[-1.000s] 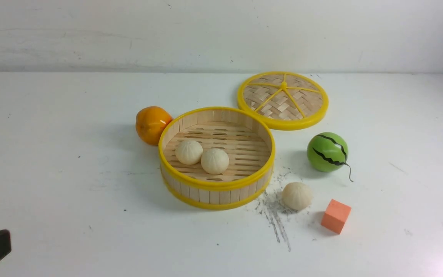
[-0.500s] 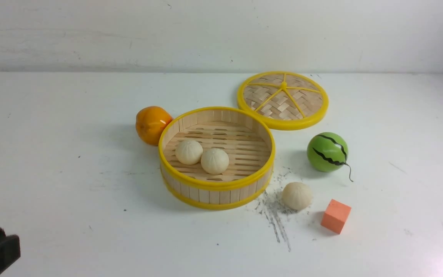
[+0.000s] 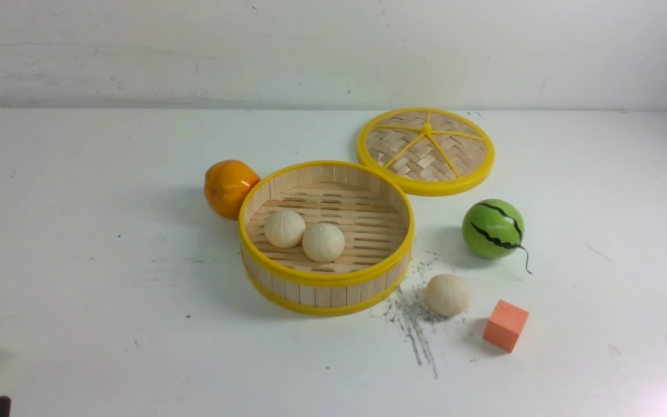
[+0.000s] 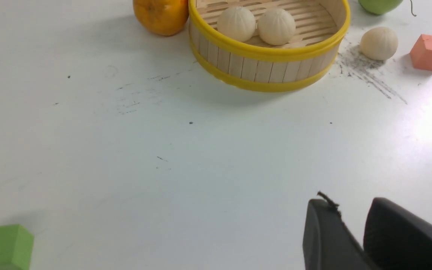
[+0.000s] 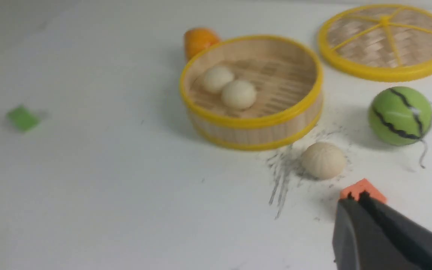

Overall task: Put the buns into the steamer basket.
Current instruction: Use the right arm to grab a steamed stuffed bun

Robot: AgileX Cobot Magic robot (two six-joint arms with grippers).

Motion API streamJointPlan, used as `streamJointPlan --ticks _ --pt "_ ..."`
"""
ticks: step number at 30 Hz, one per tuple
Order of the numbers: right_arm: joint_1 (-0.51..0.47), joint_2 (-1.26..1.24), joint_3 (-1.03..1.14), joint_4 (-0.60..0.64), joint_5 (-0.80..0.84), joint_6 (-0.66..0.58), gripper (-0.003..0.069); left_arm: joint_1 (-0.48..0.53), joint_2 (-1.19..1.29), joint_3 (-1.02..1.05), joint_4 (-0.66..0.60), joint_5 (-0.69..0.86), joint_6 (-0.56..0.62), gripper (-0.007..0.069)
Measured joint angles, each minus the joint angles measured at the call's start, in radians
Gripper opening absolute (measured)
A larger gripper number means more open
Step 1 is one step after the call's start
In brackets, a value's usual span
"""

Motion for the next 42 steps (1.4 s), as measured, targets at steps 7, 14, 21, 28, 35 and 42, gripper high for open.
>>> streamJointPlan --ticks 7,14,21,28,35,42 --pt "0.046 0.357 -0.336 -0.049 0.271 -0.146 -0.0006 0.0 0.0 0.0 0.0 -0.001 0.0 0.0163" --pt "0.282 0.581 -0.5 -0.3 0.281 -0.015 -0.0005 0.0 0.0 0.0 -0.001 0.0 0.0 0.0165" --pt "0.498 0.813 -0.609 -0.589 0.284 0.133 0.0004 0.0 0.0 0.0 -0.001 0.0 0.0 0.0172" --pt "0.485 1.061 -0.7 -0.652 0.223 0.195 0.0088 0.0 0.0 0.0 -0.002 0.0 0.0 0.0181" --pt "0.455 1.271 -0.846 -0.649 0.189 0.299 0.0313 0.0 0.0 0.0 -0.003 0.005 0.0 0.0181" --pt "0.453 1.427 -0.933 -0.651 0.157 0.357 0.0472 0.0 0.0 0.0 -0.003 0.008 0.0 0.0181"
